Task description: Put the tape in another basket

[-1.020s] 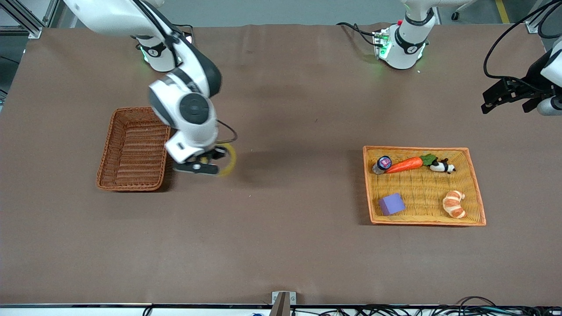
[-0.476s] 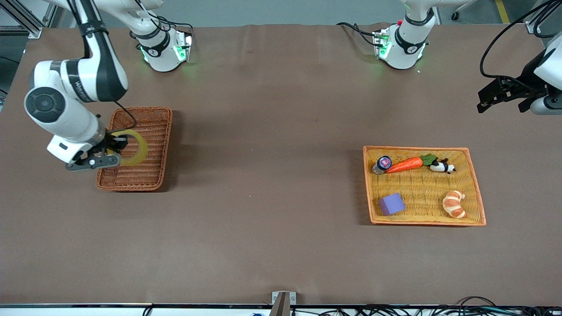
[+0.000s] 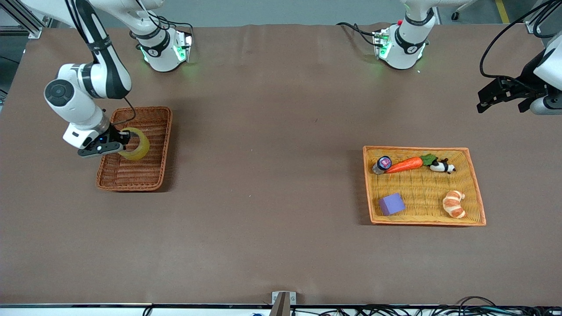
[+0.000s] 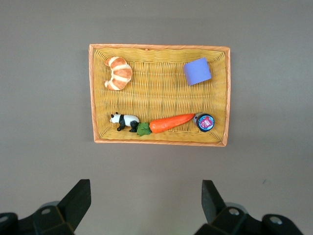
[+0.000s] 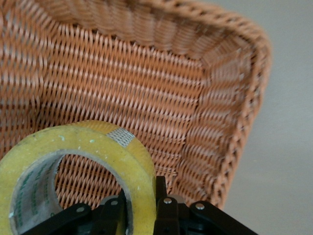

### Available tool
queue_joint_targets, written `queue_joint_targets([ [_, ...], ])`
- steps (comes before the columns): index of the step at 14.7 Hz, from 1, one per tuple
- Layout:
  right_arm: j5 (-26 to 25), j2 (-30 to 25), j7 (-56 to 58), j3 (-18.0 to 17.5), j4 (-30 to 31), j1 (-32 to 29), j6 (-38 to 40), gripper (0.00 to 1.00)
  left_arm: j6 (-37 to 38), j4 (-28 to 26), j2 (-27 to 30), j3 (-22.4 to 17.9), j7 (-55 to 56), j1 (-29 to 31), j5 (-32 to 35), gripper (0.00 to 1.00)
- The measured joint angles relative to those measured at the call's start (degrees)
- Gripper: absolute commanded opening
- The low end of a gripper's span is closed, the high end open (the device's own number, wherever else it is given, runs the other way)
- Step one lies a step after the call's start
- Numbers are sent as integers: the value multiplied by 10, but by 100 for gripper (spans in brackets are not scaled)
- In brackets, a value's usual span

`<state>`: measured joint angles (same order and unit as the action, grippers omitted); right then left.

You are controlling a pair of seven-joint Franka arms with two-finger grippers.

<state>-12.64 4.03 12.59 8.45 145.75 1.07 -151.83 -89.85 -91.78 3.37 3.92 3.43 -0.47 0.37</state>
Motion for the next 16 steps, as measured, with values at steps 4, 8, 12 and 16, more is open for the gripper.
queue_joint_targets([
  [4, 0, 28, 0, 2, 23, 0, -69, 8, 0, 0, 0, 10, 0, 0, 0, 100],
  [8, 1, 46, -1, 2, 25, 0, -87, 100, 0, 0, 0, 10, 0, 0, 0, 100],
  [12, 15, 24, -3, 2, -24, 2, -26, 100, 0, 0, 0, 10, 0, 0, 0, 100],
  [16, 117, -28, -3, 0, -191, 10, 251, 100, 0, 0, 0, 10, 0, 0, 0, 100],
])
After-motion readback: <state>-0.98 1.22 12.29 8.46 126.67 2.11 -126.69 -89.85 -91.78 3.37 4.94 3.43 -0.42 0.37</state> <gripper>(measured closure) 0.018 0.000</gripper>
